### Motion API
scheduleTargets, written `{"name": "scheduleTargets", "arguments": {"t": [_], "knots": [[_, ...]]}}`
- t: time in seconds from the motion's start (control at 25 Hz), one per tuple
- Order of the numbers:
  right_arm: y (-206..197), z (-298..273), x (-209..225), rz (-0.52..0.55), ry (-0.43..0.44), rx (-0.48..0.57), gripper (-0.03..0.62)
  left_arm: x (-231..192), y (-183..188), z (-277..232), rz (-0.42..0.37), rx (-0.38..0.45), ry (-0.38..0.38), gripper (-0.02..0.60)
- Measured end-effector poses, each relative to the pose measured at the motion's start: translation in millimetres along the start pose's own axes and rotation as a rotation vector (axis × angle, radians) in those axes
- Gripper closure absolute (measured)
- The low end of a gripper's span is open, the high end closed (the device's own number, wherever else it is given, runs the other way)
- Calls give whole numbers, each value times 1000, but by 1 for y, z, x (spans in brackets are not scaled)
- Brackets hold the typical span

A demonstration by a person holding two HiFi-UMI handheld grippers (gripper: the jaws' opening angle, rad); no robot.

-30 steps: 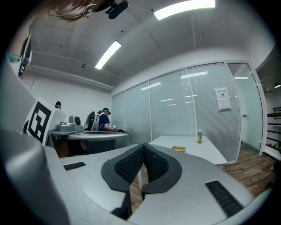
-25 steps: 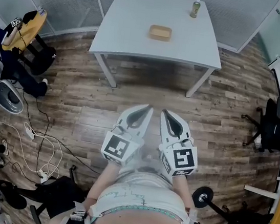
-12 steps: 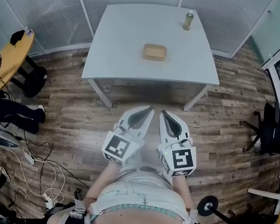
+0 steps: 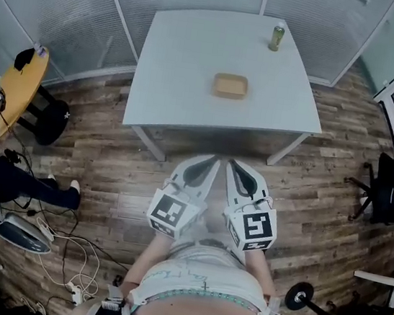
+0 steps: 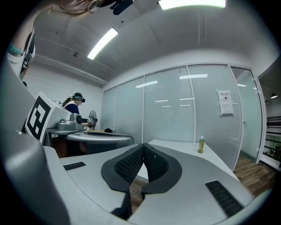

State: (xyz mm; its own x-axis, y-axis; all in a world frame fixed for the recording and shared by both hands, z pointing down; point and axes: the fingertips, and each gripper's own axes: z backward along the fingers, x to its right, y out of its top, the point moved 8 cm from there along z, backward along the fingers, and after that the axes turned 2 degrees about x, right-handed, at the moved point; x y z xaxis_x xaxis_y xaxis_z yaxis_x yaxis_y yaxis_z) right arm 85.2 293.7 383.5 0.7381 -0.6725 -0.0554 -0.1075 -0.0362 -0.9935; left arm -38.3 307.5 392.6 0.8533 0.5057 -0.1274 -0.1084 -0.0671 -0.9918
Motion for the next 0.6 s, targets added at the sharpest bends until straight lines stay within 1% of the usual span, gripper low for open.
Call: {"name": "scheduleTargets", "arguments": {"t": [0.24, 0.4, 0.6], "knots": [[-4, -19, -4, 0, -1, -38, 594, -23, 2, 1, 22, 4, 17, 581], [-3, -33, 0, -7, 0, -41, 594, -33, -3, -3, 12, -5, 24, 582], [1, -58, 13, -10, 16, -35, 594, -51, 1, -21, 6, -3, 48, 581]]}}
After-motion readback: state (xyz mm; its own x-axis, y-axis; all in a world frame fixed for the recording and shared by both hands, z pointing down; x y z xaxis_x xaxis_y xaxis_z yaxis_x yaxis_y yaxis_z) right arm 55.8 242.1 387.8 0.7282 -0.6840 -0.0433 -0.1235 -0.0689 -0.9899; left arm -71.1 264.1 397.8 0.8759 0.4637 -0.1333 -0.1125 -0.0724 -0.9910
